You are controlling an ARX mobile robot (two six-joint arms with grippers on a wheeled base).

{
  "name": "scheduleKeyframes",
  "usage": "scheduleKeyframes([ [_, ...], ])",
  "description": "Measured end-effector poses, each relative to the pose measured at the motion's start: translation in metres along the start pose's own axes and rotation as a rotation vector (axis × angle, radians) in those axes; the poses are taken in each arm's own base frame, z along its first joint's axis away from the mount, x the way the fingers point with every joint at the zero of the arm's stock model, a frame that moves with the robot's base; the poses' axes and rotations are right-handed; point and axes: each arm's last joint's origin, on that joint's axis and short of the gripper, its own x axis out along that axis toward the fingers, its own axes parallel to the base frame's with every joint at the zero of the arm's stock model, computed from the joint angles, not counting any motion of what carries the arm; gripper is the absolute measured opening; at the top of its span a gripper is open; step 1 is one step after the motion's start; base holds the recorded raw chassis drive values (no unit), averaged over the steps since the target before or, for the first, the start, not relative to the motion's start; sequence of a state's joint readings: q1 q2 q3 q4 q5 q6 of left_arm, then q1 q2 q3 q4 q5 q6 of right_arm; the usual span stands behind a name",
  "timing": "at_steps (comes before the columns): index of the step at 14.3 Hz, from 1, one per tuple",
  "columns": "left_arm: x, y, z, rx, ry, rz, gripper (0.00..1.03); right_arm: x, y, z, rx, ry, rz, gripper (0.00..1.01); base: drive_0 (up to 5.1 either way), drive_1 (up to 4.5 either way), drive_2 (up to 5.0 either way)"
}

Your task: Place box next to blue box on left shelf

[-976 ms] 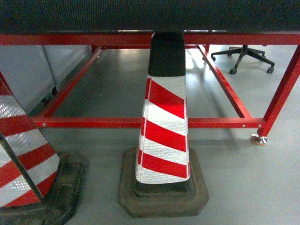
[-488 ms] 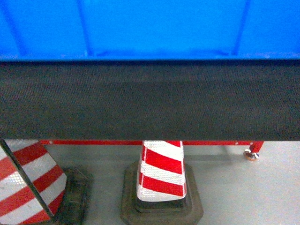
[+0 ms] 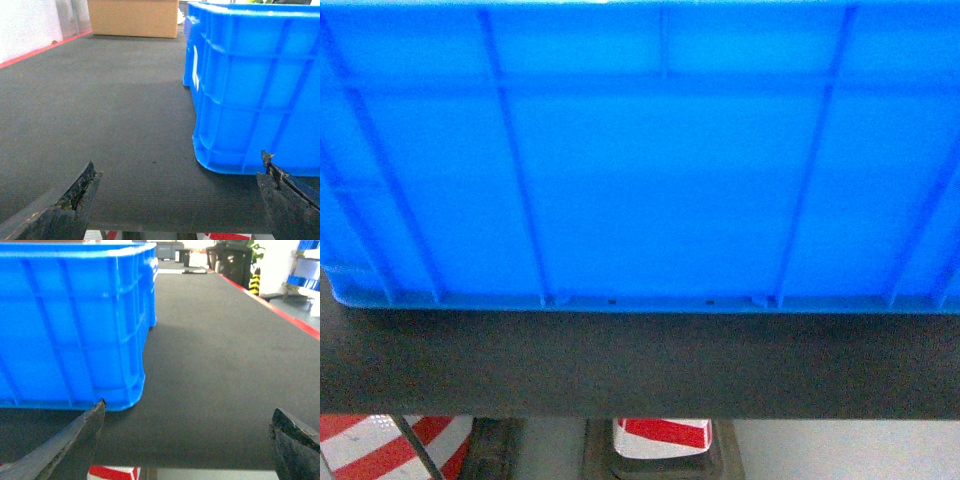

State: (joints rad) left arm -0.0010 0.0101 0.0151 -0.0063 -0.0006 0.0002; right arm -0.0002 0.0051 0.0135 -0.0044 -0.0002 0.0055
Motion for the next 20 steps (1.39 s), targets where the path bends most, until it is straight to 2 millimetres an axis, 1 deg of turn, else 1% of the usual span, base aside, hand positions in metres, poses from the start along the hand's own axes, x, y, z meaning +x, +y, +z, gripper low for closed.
scheduleKeyframes([
  [20, 0.0000, 0.0000, 0.0001, 0.000, -0.001, 0.000, 0.98, 0.0000, 0.0000, -0.0001, 0.000, 0.001, 0.000, 0.98, 0.0, 0.00, 0.0],
])
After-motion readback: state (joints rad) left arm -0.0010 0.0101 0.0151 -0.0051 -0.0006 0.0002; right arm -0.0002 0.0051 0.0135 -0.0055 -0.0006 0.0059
